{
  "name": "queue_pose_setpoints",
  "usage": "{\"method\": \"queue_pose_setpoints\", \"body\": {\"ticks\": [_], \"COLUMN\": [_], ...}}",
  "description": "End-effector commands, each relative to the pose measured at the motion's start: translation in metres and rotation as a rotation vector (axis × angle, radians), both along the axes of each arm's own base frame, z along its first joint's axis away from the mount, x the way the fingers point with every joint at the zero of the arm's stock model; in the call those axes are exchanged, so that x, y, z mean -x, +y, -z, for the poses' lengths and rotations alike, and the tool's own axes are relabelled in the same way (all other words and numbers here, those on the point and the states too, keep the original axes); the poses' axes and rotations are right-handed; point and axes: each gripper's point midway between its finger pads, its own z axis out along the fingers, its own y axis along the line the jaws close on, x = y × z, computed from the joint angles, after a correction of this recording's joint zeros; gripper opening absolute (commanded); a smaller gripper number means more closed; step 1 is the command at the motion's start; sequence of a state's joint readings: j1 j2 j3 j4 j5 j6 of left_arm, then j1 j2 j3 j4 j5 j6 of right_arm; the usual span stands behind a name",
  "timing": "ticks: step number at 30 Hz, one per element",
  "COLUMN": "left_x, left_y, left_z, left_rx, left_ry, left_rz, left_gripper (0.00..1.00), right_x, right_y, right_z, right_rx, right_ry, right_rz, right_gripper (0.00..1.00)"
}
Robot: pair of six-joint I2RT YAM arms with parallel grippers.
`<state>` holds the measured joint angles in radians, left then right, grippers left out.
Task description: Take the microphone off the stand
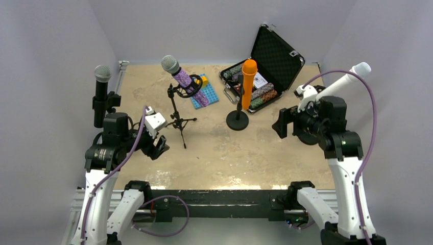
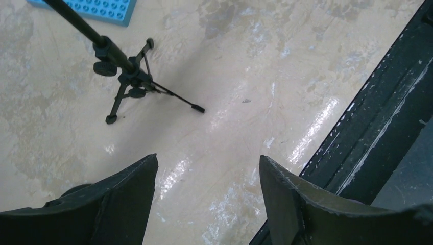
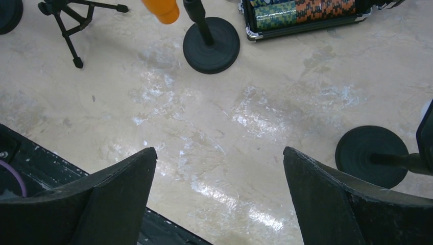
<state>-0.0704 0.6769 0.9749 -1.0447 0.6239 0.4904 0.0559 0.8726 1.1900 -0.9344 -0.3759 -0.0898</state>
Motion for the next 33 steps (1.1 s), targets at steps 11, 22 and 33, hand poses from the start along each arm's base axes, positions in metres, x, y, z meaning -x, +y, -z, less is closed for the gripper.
{"method": "queue_pose_setpoints", "body": {"ticks": [11,22,33], "left_x": [-0.011,-0.016,-0.021], "left_y": [-0.011,-0.012,-0.004], "left_z": [0.013,0.008,0.004], "left_rx": [0.071,0.087,0.056], "left_ry": [-0.140,-0.156,-0.200], "left_rz": [0.027,0.021,-0.018], "left_gripper": [0.70,0.69,0.69], "right_x": [-0.025,-0.067,-0.089], "right_y": [0.066,0.099,0.129], "right_z": [-0.060,-0.131,-0.099], "right_rx": [-0.051,-0.145,-0.135], "right_ry": [-0.149,-0.347,-0.357], "right_rz": [-0.161,-0.072,0.040], "right_gripper": [0.88,0.88,0.93]}}
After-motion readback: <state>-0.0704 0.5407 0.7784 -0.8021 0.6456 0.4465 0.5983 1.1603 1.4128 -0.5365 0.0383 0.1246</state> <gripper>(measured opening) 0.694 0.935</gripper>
